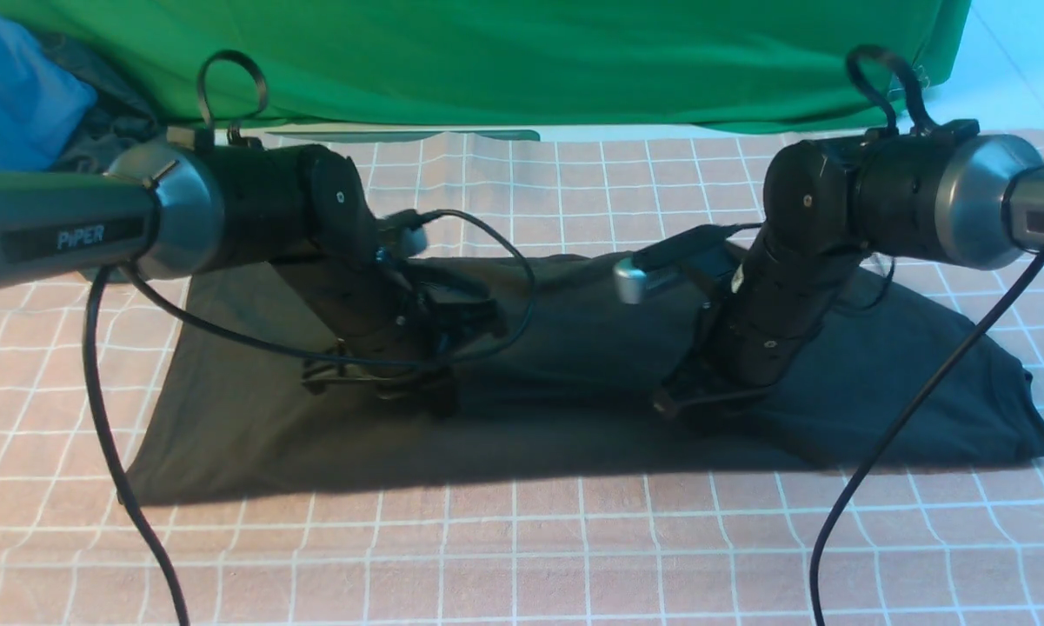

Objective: Fold a long-sleeved shirt over a pink coffee tablecloth.
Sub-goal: 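Pull the folded dark garment lengthwise by its ends to straighten it flat on the table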

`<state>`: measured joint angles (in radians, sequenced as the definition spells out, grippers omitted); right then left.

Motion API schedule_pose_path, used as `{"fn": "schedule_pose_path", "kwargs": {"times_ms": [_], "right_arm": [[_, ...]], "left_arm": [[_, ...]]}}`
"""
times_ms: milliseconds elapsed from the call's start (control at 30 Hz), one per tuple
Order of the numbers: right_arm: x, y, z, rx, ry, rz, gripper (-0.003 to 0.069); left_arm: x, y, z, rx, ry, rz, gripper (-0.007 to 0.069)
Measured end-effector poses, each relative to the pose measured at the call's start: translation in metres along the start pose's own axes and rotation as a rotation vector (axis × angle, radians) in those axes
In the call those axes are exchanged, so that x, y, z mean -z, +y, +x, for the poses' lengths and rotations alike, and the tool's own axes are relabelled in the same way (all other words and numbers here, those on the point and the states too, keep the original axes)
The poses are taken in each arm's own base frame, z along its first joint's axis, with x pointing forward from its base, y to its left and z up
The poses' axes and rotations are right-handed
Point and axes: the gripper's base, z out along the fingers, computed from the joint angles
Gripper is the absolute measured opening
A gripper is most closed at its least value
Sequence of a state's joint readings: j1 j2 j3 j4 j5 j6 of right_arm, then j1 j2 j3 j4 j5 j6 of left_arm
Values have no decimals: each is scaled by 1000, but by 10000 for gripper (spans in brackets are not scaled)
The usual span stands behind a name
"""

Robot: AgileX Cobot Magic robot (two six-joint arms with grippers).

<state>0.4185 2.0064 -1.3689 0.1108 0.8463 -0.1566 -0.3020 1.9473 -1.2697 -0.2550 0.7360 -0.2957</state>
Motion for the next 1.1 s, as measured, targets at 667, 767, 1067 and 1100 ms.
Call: {"fn": "schedule_pose_path", "kwargs": {"times_ms": [667, 767, 1067, 1100], "right_arm": [[81, -111, 31, -264, -97, 187, 36], [83, -121, 36, -302, -97, 184, 36], [87, -170, 63, -488, -82, 167, 354], [87, -171, 64, -491, -84, 167, 371]], "left_arm": [[56, 30, -5, -18, -20, -62, 14], [67, 28, -6, -25, -65, -43, 14], [69, 28, -1, -58, -23, -50, 14], [70, 28, -1, -59, -23, -49, 14]]}}
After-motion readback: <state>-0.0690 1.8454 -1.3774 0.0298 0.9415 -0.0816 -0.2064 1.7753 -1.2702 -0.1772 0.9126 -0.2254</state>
